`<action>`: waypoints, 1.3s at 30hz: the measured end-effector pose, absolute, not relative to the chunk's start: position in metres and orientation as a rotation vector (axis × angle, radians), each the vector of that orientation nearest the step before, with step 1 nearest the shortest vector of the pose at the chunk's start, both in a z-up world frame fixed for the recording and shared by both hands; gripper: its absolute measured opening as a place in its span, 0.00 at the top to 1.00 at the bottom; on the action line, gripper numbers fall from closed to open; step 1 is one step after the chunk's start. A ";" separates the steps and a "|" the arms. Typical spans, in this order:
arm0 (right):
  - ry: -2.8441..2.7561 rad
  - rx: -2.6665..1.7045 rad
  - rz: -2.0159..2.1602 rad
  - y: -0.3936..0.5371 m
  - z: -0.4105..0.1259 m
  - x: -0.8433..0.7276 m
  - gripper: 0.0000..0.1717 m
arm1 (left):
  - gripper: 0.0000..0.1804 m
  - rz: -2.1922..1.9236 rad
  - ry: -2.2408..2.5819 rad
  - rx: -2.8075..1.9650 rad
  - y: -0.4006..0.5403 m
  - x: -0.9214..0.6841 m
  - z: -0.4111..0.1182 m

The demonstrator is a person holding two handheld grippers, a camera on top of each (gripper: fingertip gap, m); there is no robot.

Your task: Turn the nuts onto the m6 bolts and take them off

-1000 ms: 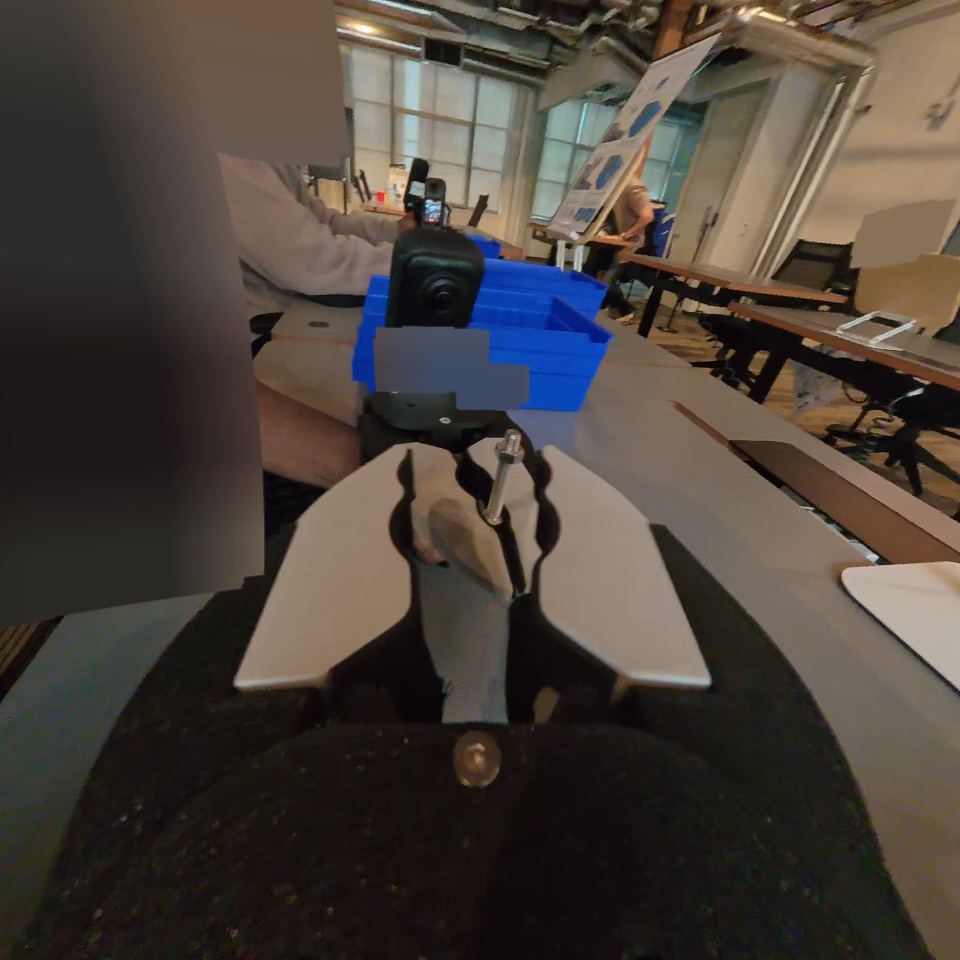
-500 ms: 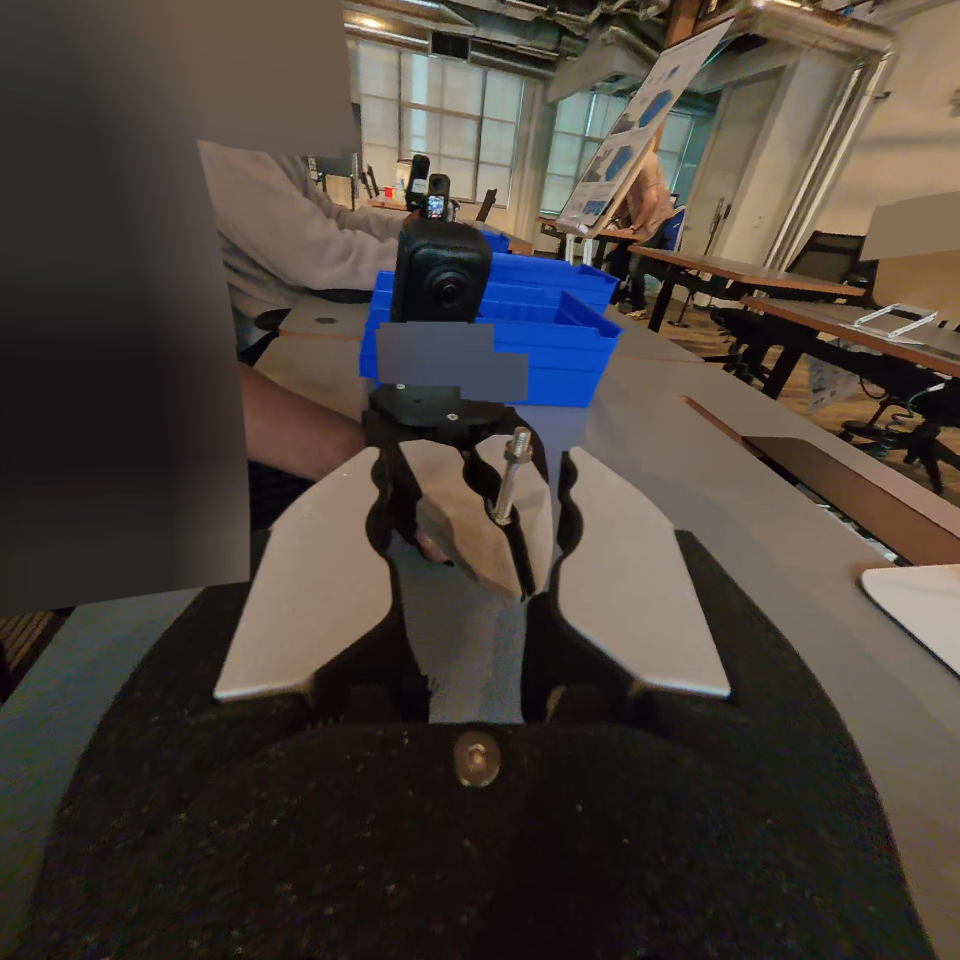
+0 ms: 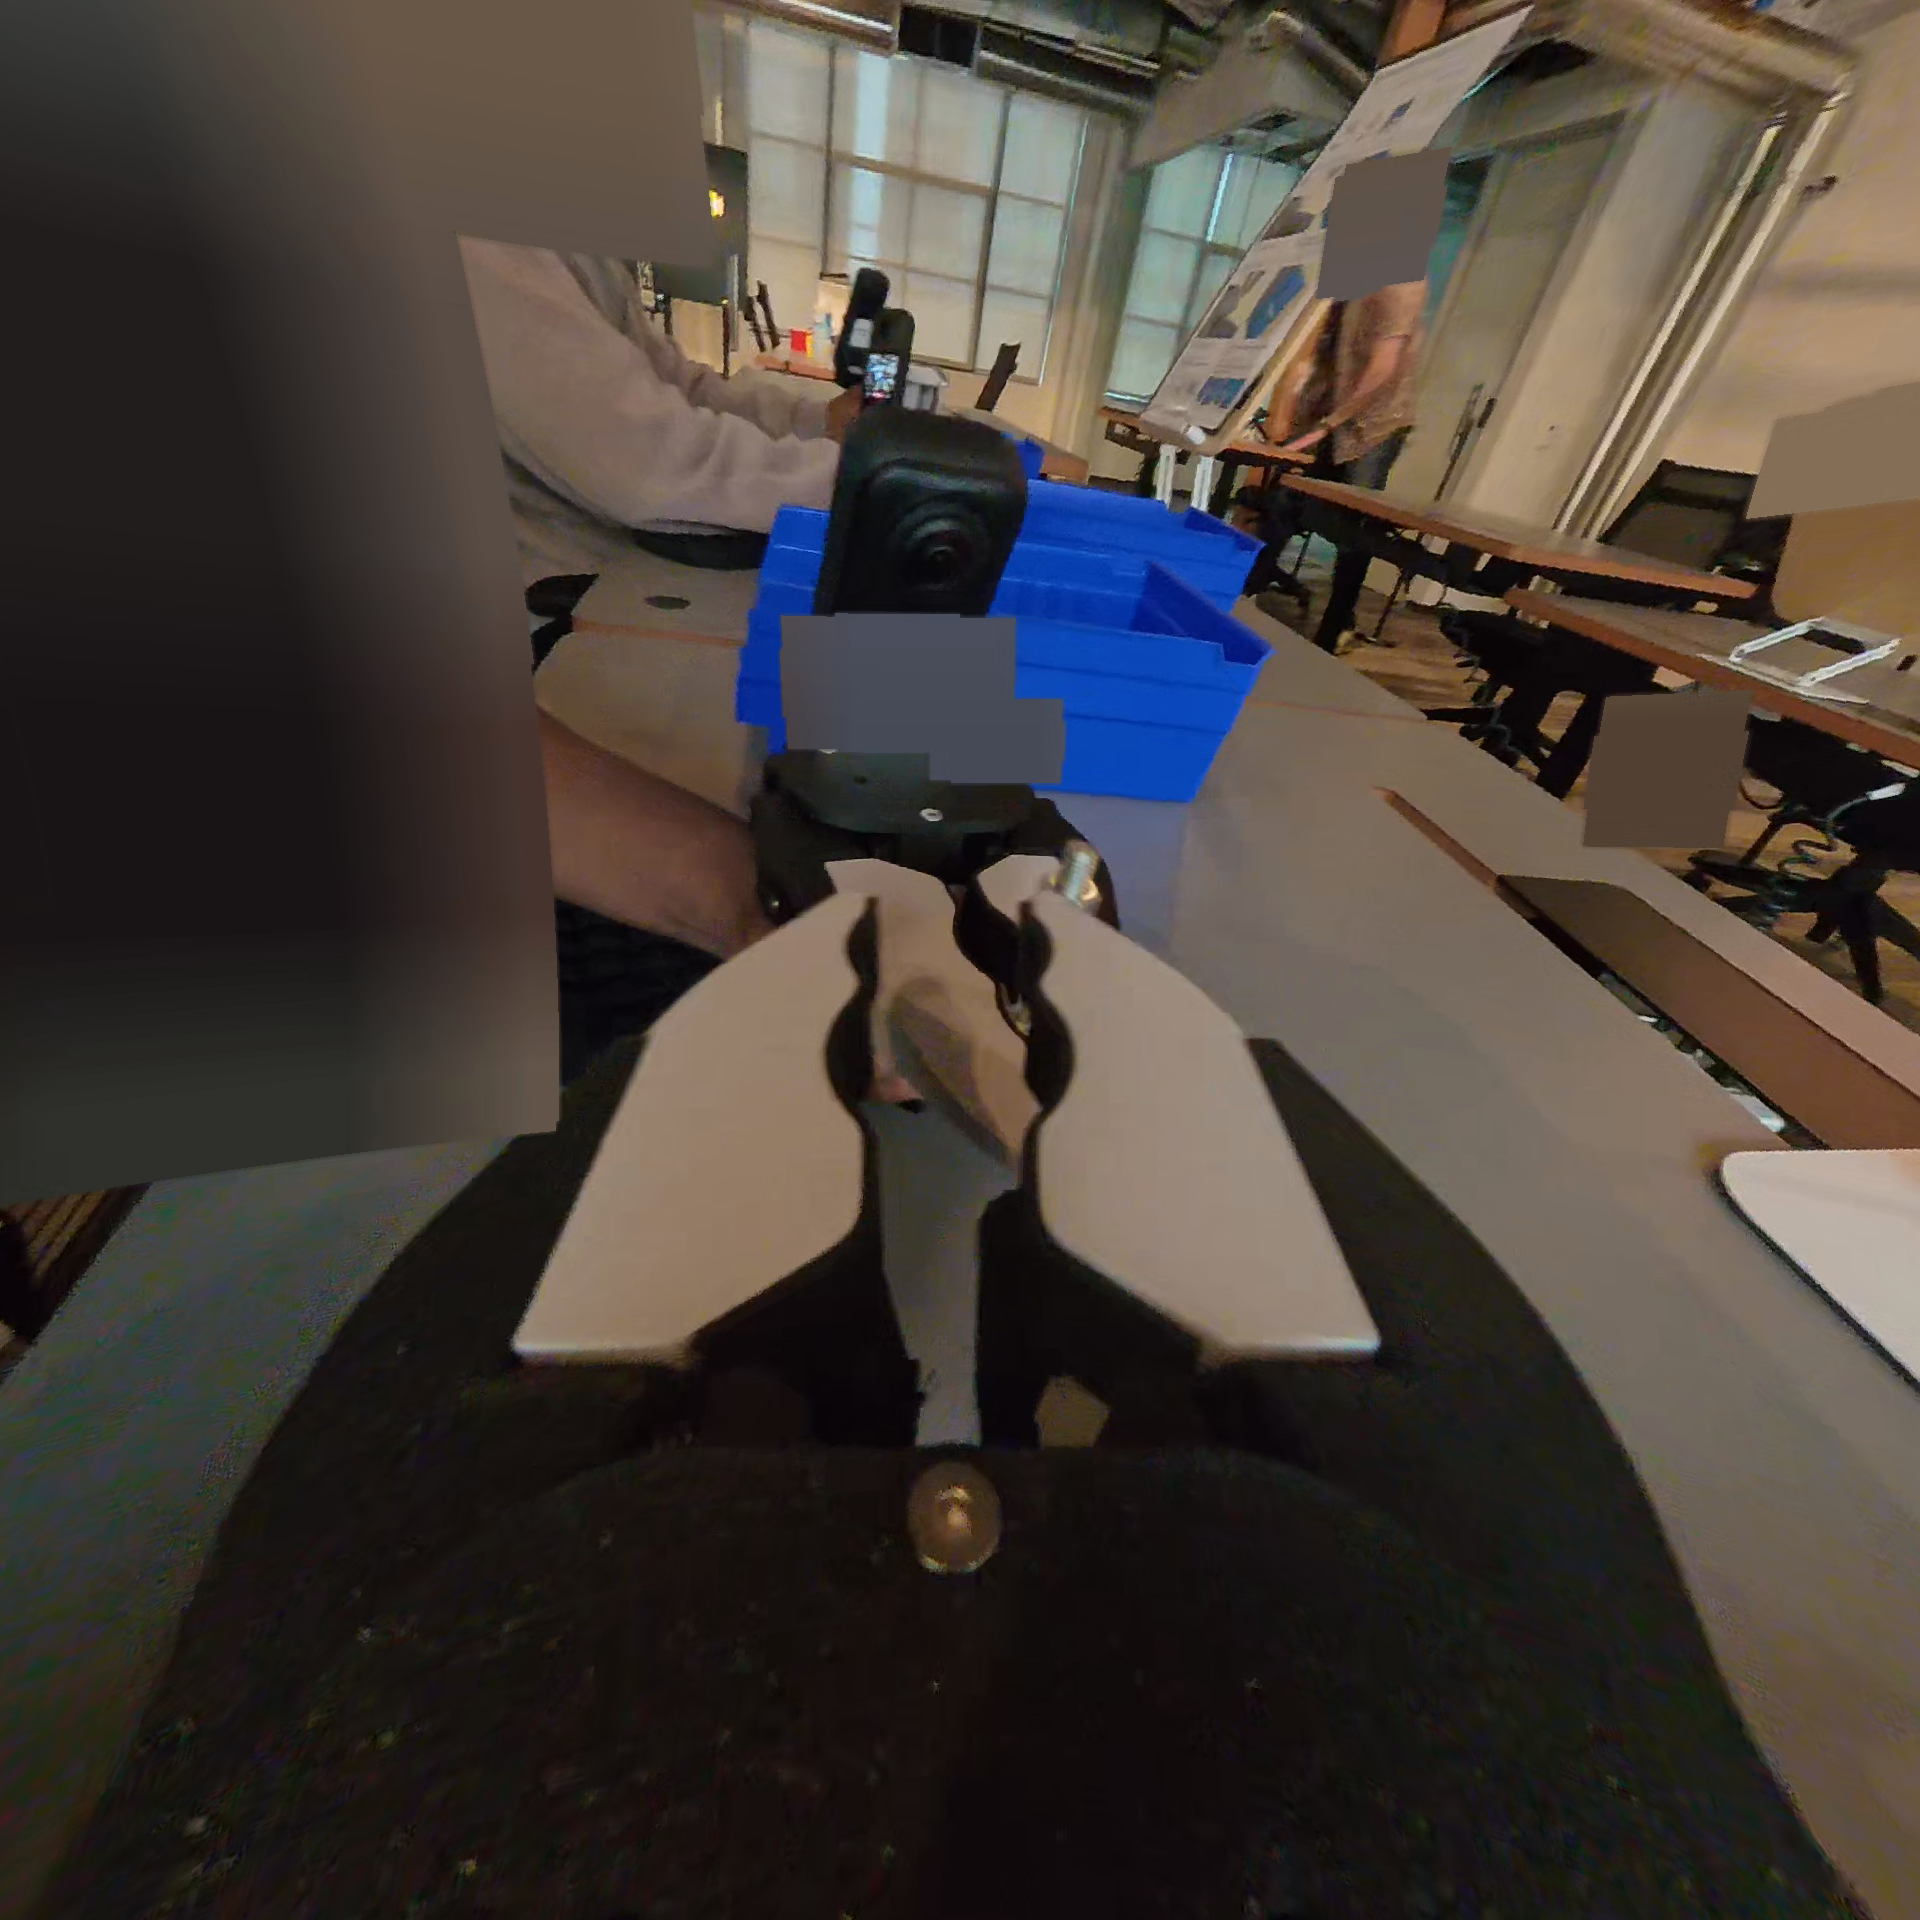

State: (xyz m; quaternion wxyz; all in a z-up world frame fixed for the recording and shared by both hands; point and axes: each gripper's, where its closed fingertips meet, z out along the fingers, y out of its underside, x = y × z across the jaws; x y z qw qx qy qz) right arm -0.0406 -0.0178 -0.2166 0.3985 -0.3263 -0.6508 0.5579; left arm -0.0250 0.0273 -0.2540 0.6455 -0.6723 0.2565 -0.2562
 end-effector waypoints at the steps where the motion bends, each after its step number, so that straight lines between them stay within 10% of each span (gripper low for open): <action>1: -1.652 -0.837 1.428 -0.018 -0.216 -0.039 0.89 | 0.98 -0.584 0.582 -1.531 0.027 -0.025 -0.254; 9: -1.610 -0.873 1.415 -0.012 -0.217 -0.047 0.65 | 0.98 -0.586 0.586 -1.532 0.028 -0.025 -0.254; 13: -1.691 -0.812 1.450 -0.023 -0.218 -0.037 0.95 | 0.99 -0.584 0.580 -1.532 0.028 -0.025 -0.254; 23: -1.598 -1.016 1.386 0.001 -0.228 -0.053 0.82 | 0.98 -0.583 0.584 -1.531 0.028 -0.025 -0.254; 39: -1.615 -0.998 1.358 -0.002 -0.228 -0.056 0.97 | 0.87 -0.560 0.618 -1.524 0.027 -0.021 -0.255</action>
